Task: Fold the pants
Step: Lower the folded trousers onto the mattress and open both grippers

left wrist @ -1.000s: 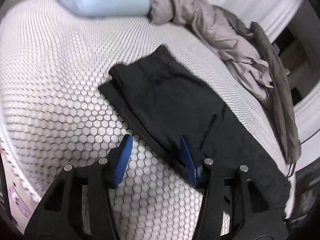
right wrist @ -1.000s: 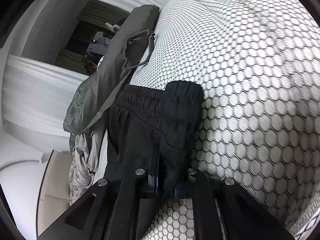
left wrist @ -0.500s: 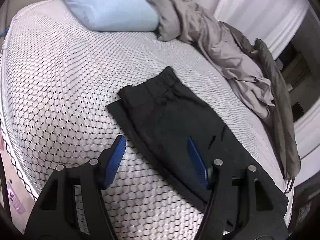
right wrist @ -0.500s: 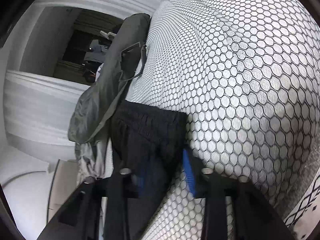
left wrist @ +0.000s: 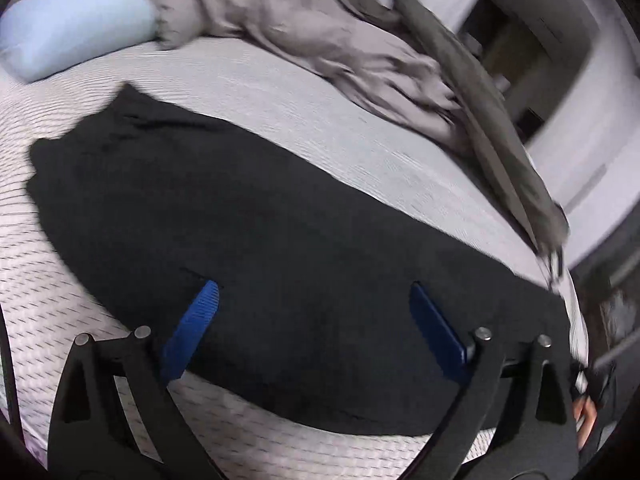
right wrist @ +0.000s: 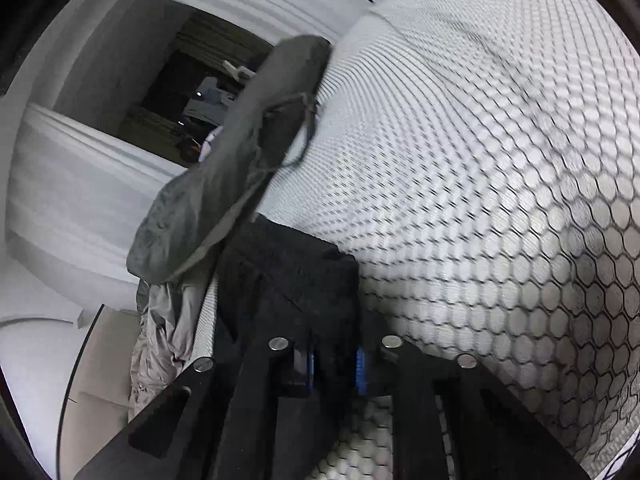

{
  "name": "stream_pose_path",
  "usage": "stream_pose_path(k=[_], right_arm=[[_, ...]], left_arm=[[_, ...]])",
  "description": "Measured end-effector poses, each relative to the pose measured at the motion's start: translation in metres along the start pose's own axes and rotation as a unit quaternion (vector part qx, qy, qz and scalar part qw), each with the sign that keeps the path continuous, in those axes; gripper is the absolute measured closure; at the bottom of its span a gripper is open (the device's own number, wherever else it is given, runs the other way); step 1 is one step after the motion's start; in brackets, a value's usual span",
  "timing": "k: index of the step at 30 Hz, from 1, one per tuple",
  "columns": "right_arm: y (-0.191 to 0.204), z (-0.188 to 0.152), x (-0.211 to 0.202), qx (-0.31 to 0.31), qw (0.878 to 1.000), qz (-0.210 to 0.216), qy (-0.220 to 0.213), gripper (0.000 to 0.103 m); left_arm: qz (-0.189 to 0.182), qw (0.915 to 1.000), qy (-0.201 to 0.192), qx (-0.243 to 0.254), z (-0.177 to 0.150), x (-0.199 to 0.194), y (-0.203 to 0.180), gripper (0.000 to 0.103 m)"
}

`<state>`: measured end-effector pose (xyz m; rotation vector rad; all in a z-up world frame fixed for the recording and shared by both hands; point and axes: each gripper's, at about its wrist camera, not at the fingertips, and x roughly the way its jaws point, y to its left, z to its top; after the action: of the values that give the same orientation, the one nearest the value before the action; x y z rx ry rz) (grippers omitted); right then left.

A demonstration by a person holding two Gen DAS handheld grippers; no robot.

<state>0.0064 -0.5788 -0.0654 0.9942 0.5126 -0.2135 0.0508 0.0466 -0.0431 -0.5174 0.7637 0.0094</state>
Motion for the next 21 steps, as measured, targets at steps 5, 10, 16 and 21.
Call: stream_pose_path(k=[5,10,16,21], right_arm=[[0.085,-0.015,-0.025,-0.096,0.993,0.052,-0.032,0.092],[0.22,-0.107,-0.007,-0.266,0.946,0.172,0.073,0.09],[0.273,-0.245,0.047,-0.403,0.84,0.19,0.311,0.04],[0.261,-0.228,0.016,-0.43,0.843,0.18,0.27,0.039]], left_arm=[[-0.033,0.9972,0.03,0.061,-0.026,0.012,-0.056,0.008],[-0.05,0.9951,0.047,0.07,-0.037,0.021,-0.082,0.008],[-0.034,0.9978,0.054,0.018,-0.028,0.026,-0.057,0.009],[-0.069,0.9943,0.081,0.002,-0.021,0.038,-0.055,0.017]])
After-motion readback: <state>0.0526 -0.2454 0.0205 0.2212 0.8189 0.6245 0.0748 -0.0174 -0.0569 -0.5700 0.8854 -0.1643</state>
